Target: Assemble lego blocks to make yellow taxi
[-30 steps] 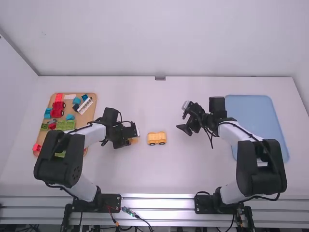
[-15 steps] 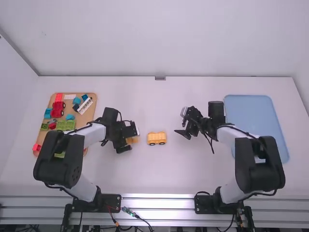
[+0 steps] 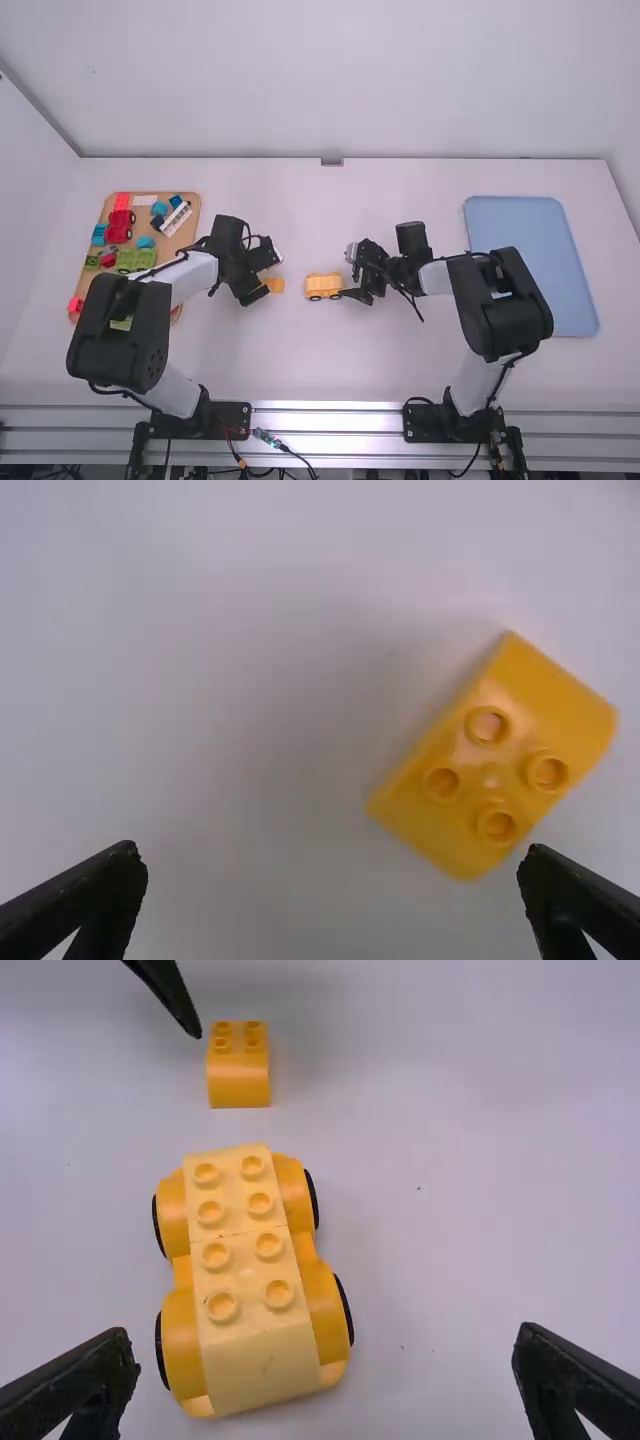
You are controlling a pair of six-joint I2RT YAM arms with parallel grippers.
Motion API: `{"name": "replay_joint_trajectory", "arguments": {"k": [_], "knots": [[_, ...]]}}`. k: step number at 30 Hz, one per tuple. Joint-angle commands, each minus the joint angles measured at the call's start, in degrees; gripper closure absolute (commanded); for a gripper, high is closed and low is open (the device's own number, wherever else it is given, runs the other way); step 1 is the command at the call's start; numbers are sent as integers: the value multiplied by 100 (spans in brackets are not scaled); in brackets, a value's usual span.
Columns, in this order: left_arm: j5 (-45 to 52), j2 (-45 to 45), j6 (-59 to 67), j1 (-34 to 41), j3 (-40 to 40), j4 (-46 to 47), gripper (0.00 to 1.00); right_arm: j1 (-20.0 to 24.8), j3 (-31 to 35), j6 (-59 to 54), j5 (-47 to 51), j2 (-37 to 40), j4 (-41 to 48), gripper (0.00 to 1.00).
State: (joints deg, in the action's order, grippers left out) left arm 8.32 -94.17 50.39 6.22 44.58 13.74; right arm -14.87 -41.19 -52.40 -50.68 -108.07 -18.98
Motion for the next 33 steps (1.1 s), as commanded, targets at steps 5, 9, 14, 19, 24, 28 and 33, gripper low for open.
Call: {"name": "replay_joint_trajectory", "arguments": {"k": [5, 9, 14, 19, 24, 28, 33], "knots": [[1429, 141, 1309, -219, 90, 22, 1, -168, -118, -96, -39, -53, 153, 1], [2321, 141, 2361, -437, 37, 79, 1, -258, -118, -361, -46, -53, 339, 1], [3654, 141, 3375, -992, -98, 83, 1, -273, -118, -304, -31, -53, 319, 1], [4647, 36, 3762, -1554, -195, 79, 1, -367, -125, -315, -31, -180, 216, 1], [4774, -134, 3816, -1539, -236, 74, 1, -455, -127, 4, -28, -486, -221, 1], [4564, -224, 4041, -1274, -236, 52, 1, -466, -125, 13, -50, -652, -380, 1], [4343, -401, 3825, -1134, -160, -9, 1, -466, -125, -63, -42, -665, -374, 1]]}}
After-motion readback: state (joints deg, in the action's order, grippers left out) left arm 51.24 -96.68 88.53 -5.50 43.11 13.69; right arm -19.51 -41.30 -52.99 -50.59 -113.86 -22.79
